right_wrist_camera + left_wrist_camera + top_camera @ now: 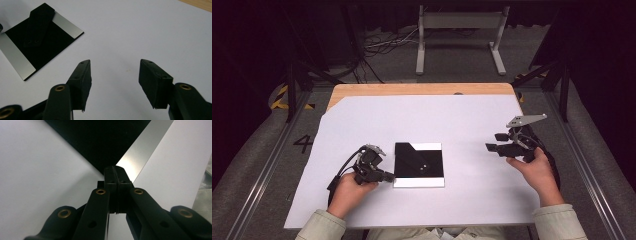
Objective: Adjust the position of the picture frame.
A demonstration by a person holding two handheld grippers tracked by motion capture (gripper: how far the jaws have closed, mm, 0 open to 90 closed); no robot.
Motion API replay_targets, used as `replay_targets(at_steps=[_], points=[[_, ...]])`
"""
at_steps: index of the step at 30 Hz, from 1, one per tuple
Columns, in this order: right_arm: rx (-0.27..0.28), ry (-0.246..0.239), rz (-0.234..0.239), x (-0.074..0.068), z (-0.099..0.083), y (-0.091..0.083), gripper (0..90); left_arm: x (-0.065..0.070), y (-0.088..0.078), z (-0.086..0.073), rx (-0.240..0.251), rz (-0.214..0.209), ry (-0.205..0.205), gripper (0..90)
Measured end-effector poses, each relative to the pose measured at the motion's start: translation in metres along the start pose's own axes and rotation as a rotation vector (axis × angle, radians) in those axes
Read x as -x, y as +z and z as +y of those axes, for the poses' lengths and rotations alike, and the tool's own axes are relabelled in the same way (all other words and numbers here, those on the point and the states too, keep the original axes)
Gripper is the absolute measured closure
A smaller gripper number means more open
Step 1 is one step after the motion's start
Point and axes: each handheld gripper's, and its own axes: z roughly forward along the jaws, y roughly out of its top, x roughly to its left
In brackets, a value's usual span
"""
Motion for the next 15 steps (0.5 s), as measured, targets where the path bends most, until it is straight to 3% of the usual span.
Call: replay_targets(at_steps=[15], points=[[-0.009, 0.000, 0.002, -0.0015, 0.0001, 0.0022, 43.3, -0.0030, 0.0025, -0.0029, 0.009, -0.026, -0.033, 90.0]])
